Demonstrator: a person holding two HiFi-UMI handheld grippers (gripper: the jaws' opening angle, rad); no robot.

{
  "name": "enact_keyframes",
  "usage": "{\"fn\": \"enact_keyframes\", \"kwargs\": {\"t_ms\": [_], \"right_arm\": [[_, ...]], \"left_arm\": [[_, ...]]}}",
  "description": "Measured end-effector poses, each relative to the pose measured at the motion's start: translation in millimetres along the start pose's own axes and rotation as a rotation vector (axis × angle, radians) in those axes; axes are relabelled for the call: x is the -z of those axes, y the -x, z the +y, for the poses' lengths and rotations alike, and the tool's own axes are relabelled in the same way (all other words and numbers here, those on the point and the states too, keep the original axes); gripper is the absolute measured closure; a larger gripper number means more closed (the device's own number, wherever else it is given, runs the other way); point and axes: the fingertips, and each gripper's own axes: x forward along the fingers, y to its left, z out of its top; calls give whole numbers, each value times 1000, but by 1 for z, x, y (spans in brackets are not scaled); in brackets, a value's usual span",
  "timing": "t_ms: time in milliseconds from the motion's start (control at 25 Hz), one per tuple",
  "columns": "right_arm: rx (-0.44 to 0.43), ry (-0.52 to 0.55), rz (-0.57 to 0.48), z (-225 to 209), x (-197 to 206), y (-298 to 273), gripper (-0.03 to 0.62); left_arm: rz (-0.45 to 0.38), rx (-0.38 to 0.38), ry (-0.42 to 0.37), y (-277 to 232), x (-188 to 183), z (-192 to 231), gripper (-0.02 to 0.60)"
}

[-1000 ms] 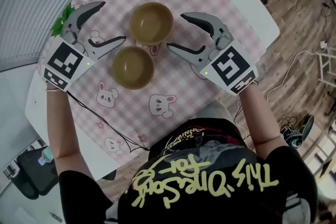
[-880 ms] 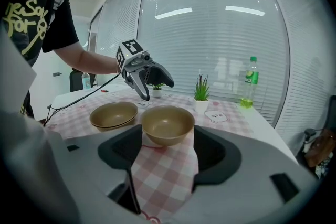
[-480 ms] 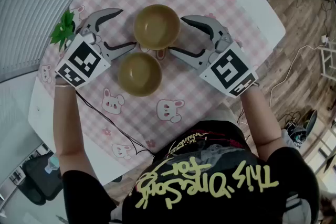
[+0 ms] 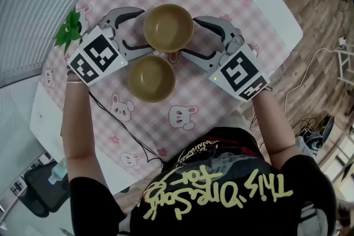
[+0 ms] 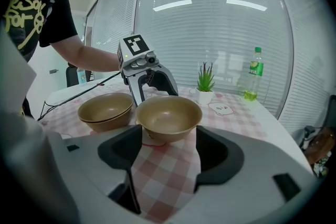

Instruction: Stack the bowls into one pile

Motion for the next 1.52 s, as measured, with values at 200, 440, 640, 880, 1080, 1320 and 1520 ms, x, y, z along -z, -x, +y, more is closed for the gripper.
{"fn": "enact_keyframes", "kwargs": {"t_ms": [200, 440, 640, 880, 1080, 1320, 1520], "right_arm": [[18, -3, -20, -3, -4, -2, 286], [16, -28, -39, -6, -9, -3, 286], [17, -7, -54, -7, -19, 0, 286], [16, 19, -75, -8, -35, 8, 286], [4, 55, -112, -4, -54, 18, 286], [-21, 94, -150, 8, -70, 33, 285], [-51, 134, -178, 22, -81, 43, 285]], "left_arm": [[-5, 31, 34, -4, 1, -2, 218], [-7, 32, 30, -4, -2, -4, 253], [-13, 13, 26, 5, -7, -2, 253], [-18, -26, 22, 20, -20, 0, 252], [-20, -80, 25, 40, -33, -3, 245], [-14, -150, 30, 61, -46, -17, 241], [2, -224, 66, 78, -50, -32, 239]]}}
